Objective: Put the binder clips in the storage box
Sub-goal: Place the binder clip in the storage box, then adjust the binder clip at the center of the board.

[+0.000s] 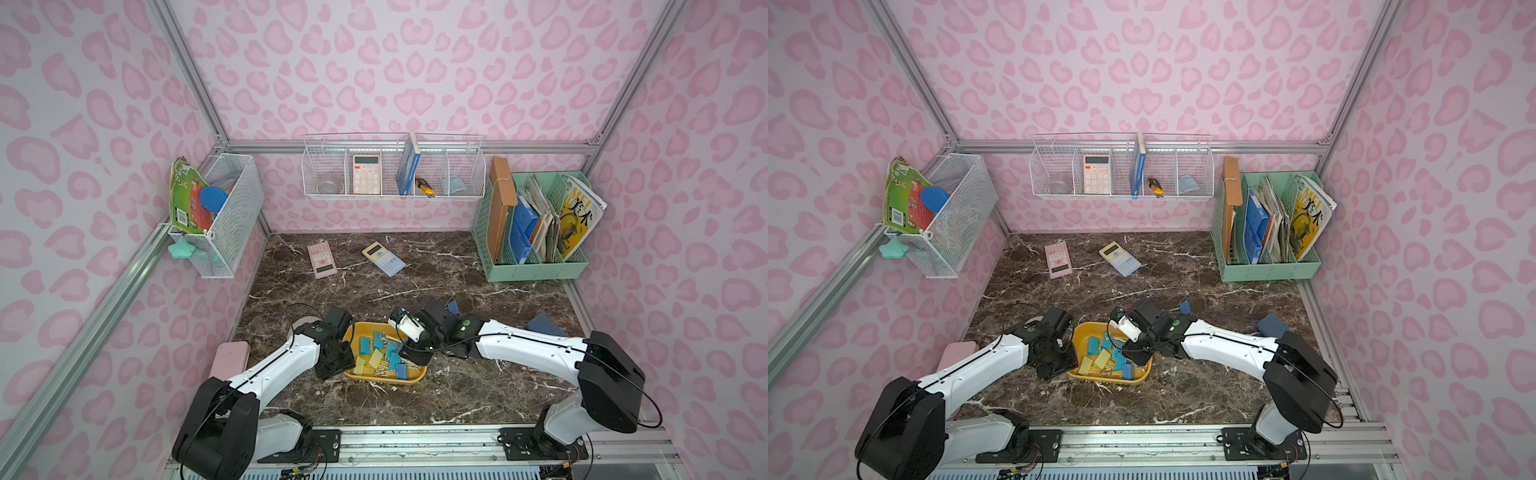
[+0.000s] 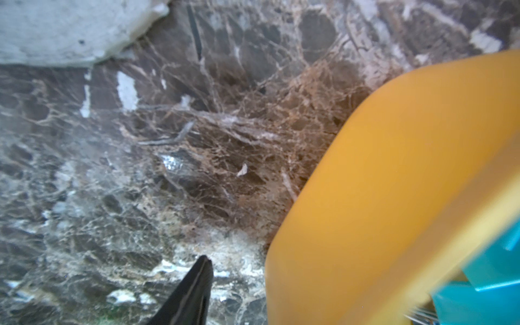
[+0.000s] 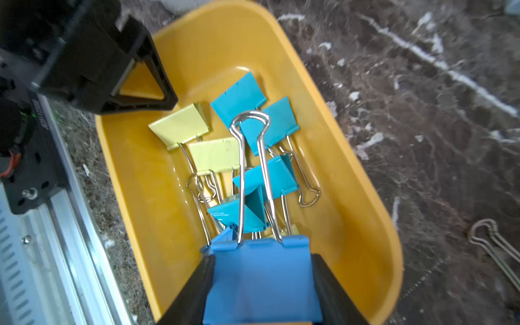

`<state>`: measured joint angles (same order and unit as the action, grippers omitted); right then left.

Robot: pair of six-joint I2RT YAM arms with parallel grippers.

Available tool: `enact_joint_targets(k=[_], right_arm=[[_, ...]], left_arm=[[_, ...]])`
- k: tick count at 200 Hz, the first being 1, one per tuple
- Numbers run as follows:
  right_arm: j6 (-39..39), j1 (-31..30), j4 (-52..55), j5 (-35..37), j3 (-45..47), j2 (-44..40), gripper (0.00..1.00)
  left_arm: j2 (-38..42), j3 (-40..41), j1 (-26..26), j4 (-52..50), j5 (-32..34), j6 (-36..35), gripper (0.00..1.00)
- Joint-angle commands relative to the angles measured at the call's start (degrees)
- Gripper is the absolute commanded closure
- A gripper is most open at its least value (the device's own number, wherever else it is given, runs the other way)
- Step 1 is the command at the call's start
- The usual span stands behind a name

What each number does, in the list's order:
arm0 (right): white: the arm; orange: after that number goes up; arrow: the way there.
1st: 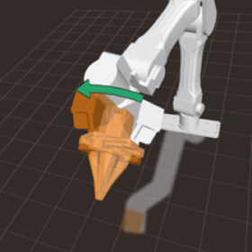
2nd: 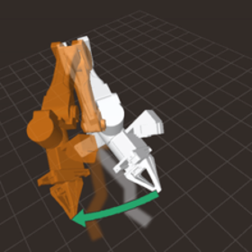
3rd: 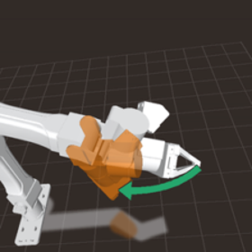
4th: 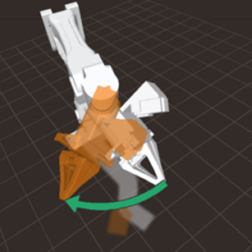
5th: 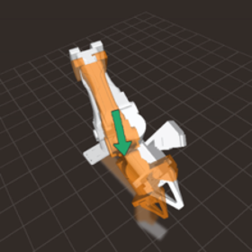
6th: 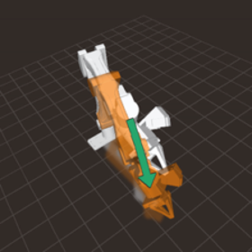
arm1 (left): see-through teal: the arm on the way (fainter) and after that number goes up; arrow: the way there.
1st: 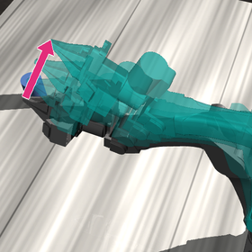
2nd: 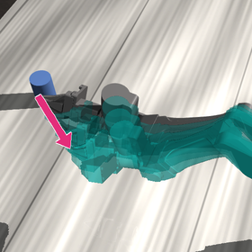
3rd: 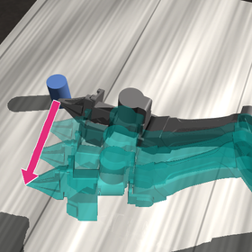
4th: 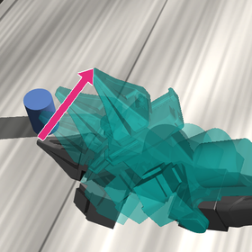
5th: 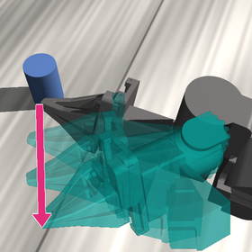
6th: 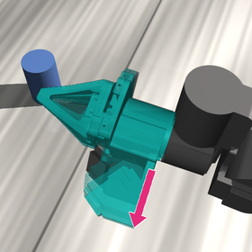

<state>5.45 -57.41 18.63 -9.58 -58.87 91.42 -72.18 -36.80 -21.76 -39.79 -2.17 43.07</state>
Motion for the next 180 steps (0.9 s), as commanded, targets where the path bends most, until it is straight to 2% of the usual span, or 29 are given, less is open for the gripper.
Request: enact_joint_targets(k=[1, 24, 48, 69, 82, 95, 120, 131, 141, 180], right_arm=[[-2.0, -0.4, 0.0, -2.8, -0.2, 1.0, 0.43], [-1.4, 2.4, -1.6, -1.9, 1.2, -1.9, 0.28], [0.4, 12.0, -2.4, -3.8, 2.9, -7.0, 0.19], [3.6, 20.7, 0.1, 4.7, 3.4, -9.6, 0.19], [6.6, 27.2, 1.5, 9.8, 3.6, -8.9, 0.25], [7.1, 33.5, 2.0, 6.1, 2.7, -6.9, 0.32], [9.0, 39.2, -0.8, 4.5, 1.0, -0.8, 0.65], [9.2, 40.0, -1.6, 3.1, -1.0, 2.7, 0.81], [8.9, 39.9, -2.9, 2.0, -2.8, 5.4, 0.91], [8.4, 40.0, -5.2, -5.7, -10.5, 14.7, 0.98]], left_arm=[[0.2, 0.0, 0.0, -0.2, 0.0, -0.7, 0.47], [-0.1, -0.1, 0.1, -0.3, -0.2, -0.8, 0.47], [-0.3, -0.2, 0.0, 0.0, -0.3, -1.0, 0.47], [-0.2, 0.0, 0.0, 0.1, -0.6, -1.0, 0.47], [-0.1, 0.0, 0.0, 0.1, -0.6, -1.1, 0.47], [-0.2, 0.0, 0.0, 0.3, -0.7, -1.1, 0.47], [-0.9, -0.3, 0.0, 0.3, -0.8, -1.3, 0.47], [-0.9, -0.2, 0.0, 0.4, -0.8, -1.3, 0.47], [-0.9, -0.2, 0.0, 0.4, -0.8, -1.3, 0.47], [-1.4, -0.2, 0.0, 0.5, -0.8, -1.4, 0.47]])
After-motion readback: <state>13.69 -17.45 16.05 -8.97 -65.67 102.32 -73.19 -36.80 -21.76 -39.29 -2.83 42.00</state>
